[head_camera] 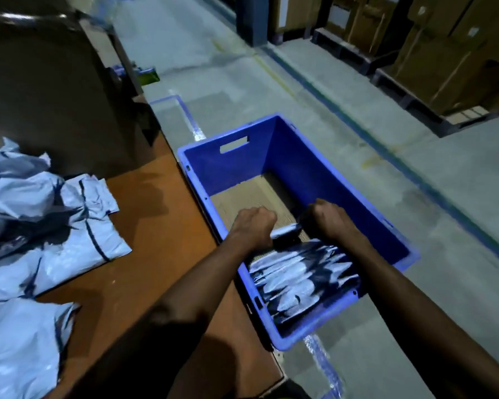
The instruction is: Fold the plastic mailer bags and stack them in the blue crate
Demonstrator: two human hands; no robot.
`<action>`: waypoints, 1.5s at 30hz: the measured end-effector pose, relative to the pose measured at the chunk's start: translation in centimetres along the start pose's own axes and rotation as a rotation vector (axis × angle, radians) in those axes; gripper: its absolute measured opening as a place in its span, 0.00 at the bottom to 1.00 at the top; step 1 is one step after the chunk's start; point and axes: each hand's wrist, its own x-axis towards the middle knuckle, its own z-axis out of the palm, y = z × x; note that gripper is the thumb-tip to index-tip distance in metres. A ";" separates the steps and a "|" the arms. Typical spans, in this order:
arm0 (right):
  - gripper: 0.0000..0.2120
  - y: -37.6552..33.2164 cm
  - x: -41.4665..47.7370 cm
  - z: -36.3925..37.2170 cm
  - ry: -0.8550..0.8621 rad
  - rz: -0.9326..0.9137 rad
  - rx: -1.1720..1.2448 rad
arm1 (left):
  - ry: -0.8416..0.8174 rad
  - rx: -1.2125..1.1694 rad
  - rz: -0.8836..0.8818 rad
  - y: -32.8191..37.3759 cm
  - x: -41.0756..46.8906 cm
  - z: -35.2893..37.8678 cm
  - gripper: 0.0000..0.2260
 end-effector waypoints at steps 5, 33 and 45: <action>0.10 -0.1 1.5 1.1 -0.292 -0.074 -0.152 | -0.272 -0.078 -0.084 0.7 2.2 2.8 0.22; 0.18 1.0 1.1 0.2 -0.635 -0.048 0.140 | -0.660 -0.319 -0.083 2.0 1.9 4.6 0.32; 0.12 -2.5 -4.2 -1.8 -0.011 0.054 0.531 | 0.094 -0.324 0.010 0.0 -6.0 -1.9 0.24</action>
